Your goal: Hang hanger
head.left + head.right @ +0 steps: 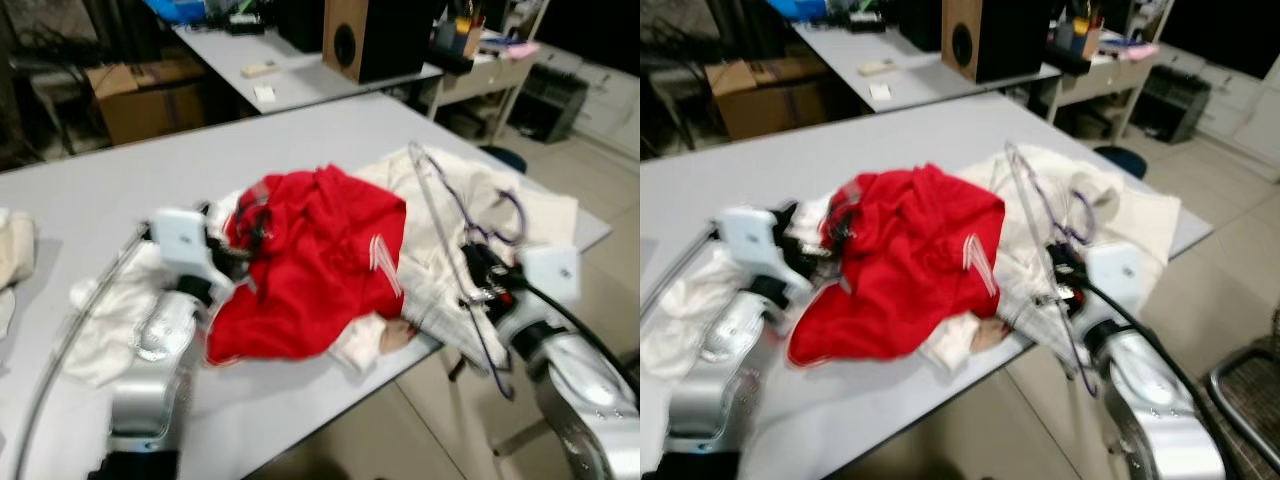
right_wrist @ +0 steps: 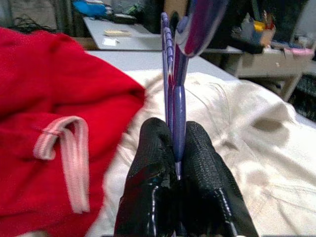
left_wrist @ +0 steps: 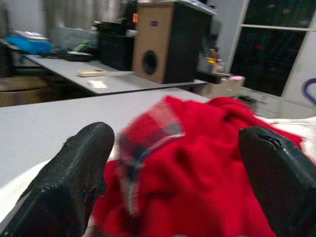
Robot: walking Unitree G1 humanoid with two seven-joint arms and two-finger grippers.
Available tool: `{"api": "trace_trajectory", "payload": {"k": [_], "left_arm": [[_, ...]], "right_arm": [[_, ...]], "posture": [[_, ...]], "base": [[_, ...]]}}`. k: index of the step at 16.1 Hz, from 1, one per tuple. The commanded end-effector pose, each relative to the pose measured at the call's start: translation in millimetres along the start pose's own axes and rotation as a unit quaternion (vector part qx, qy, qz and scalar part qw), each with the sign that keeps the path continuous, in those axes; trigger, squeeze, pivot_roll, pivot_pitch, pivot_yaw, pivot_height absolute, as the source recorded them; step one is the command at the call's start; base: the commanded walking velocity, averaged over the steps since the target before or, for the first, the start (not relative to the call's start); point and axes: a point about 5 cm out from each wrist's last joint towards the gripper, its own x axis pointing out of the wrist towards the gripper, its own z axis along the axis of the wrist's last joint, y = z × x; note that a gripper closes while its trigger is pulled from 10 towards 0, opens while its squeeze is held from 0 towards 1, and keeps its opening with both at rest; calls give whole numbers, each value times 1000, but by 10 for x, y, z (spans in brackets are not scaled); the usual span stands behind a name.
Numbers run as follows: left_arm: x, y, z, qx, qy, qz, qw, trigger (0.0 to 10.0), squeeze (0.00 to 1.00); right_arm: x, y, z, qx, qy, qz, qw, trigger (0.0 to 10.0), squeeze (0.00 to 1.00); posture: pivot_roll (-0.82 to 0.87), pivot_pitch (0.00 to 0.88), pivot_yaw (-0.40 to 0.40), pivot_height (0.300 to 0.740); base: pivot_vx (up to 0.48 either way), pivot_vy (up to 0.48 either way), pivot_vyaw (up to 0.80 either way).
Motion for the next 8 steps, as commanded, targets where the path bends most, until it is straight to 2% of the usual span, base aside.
{"api": "trace_trajectory", "payload": {"k": [1,6,7,8], "left_arm": [[3,58,30,-3,-1,1,1000,10000,1000],[193,-38,-17,-54,5,-41,998,10000,1000],[236,-129,-12,-60,6,-87,994,10000,0],[238,-196,-3,-56,5,-116,992,10000,0]], "right_arm": [[-50,7,37,9,-7,9,1000,10000,0],[-248,-129,-31,40,9,-27,999,10000,0],[-317,-167,-33,22,21,-20,999,10000,0],[-358,-210,-33,16,23,-27,999,10000,0]], "posture": [[-70,0,-1,740],[-175,0,74,740],[-186,0,76,740],[-198,0,76,740]], "base": [[0,0,0],[0,0,0],[0,0,0],[0,0,0]]}}
